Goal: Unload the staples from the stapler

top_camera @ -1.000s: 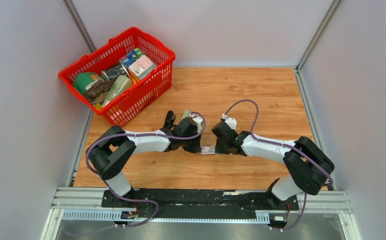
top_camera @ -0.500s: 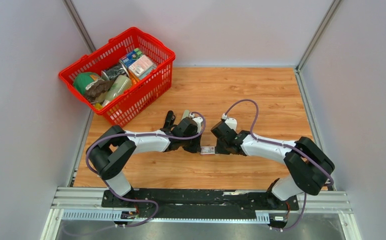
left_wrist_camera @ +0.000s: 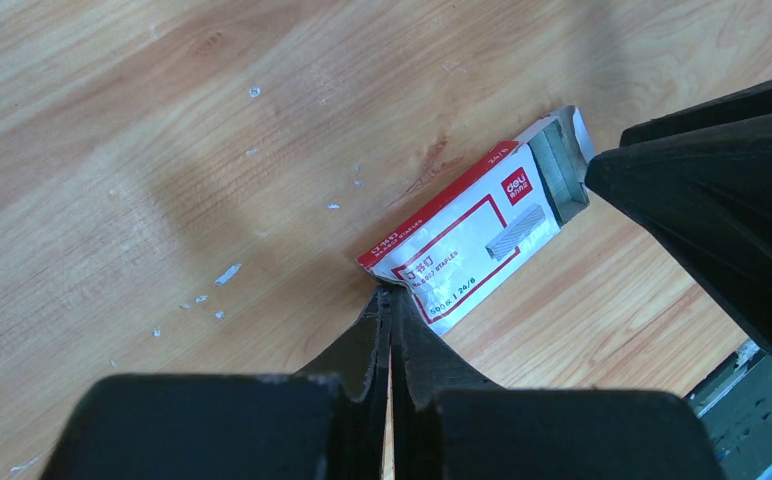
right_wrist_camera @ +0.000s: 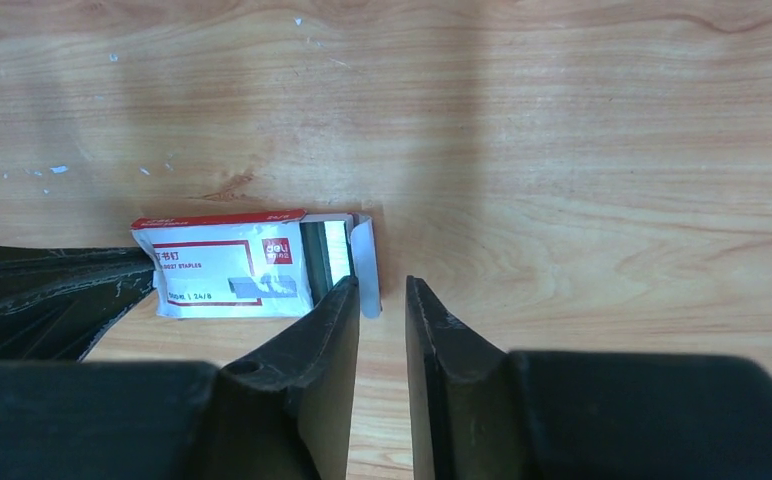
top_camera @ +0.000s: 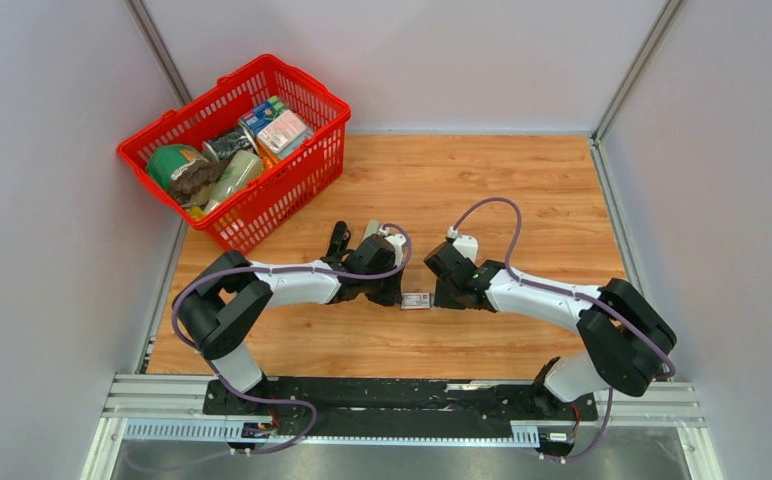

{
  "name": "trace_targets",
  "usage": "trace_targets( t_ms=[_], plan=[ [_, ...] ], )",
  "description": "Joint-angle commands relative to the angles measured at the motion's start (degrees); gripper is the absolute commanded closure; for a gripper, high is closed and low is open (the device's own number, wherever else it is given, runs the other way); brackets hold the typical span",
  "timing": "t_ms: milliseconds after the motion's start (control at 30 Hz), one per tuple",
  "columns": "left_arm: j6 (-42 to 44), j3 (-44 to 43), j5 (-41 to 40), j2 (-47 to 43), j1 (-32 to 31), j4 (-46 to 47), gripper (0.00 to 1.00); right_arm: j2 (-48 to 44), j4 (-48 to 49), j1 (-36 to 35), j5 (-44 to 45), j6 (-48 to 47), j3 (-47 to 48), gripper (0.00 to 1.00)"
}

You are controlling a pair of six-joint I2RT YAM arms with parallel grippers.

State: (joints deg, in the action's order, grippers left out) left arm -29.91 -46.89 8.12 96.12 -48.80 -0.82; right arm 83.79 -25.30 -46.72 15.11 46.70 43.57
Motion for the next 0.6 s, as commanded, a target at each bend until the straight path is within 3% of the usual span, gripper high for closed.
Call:
trace_targets(
  t_ms=[0,300,567],
  plan=[
    [0.2,0.31,0.14,2.32,-0.86,-3.22,1.0,-3.45,-1.07,-0.21,2.37,0.68,2.13,0.73],
    [0.55,-0.04,0.32,2.32,-0.95,-3.57,1.0,-3.63,-2.21,-0.13,3.43,0.41,3.45,0.73],
    [0.73,0.31,0.32,1.44,-1.12,-3.66,1.0,-2.05,-2.3,0.84,4.48,0.24,3.71,0.85]
  ],
)
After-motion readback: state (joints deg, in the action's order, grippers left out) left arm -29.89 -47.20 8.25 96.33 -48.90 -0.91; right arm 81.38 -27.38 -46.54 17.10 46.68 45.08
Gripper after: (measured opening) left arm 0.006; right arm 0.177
